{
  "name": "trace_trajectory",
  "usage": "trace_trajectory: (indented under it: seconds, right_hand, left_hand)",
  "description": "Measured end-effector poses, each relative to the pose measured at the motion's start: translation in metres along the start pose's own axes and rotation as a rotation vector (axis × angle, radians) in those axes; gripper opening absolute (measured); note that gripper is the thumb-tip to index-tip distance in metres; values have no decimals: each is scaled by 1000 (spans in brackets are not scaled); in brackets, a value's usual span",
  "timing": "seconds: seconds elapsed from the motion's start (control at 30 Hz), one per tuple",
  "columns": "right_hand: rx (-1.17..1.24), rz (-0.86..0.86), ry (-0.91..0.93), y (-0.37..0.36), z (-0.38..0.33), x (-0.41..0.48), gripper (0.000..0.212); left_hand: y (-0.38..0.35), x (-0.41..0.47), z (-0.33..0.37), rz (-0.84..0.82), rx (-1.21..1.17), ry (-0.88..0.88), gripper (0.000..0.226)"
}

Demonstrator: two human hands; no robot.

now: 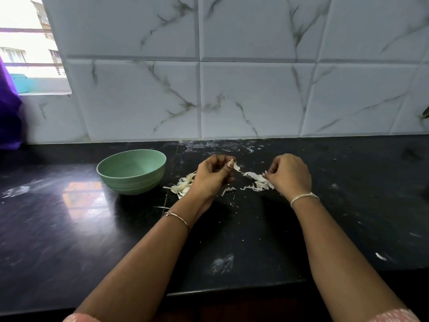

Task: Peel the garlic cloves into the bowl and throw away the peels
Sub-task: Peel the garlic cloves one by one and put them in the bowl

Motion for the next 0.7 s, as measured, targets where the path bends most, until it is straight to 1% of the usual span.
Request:
trace_trajectory:
  seconds: [0.07, 0.1, 0.17, 0.2, 0.27, 0.3, 0.33, 0.37, 0.47, 0.5, 0.6, 0.7]
  right_hand:
    - [115, 26, 50, 3, -3, 2, 18]
    - [234, 6, 83, 2, -9, 1, 17]
    - [541, -129, 107, -7, -24, -2, 7]
    - [677, -221, 98, -13, -32, -6, 8]
    - [825, -384, 65, -23, -46, -16, 28]
    - [863, -424, 54, -26, -50, -19, 37]
    - [874, -434, 56, -28, -52, -21, 40]
    - [861, -422, 73, -28, -53, -21, 39]
    - [780, -335, 128, -29, -54, -18, 13]
    - [757, -304, 138, -28, -53, -15, 9]
    - [594, -170, 214, -20, -54, -11, 21]
    - [463, -81, 269, -11, -60, -14, 15]
  left_hand:
    - [3, 0, 2, 6, 23, -13, 12]
    - [3, 1, 3, 10, 65, -29, 13]
    - [3, 1, 7, 14, 171, -72, 14]
    - [2, 1, 9, 18, 218, -96, 14]
    - [3, 2, 15, 41, 343, -160, 14]
    - [2, 1, 19, 52, 422, -206, 14]
    - [1, 0, 24, 59, 490, -260, 16]
    - [-1, -2, 28, 60, 538, -314, 16]
    - [-11, -9, 37, 31, 632, -425, 16]
    - [-12, -10, 38, 27, 641, -439, 15]
    - [-14, -12, 38, 25, 573, -433, 9]
    - [-8, -10, 37, 67, 521, -384, 6]
Point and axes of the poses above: each hand's wrist, its own x-axis towards the middle knuckle, its own y-axis out of the back of the hand, z = x × y, the point moved 10 cm from there along x, towards the middle knuckle, and after that the axes turned 11 degrees about -x, right-handed, at the moved point
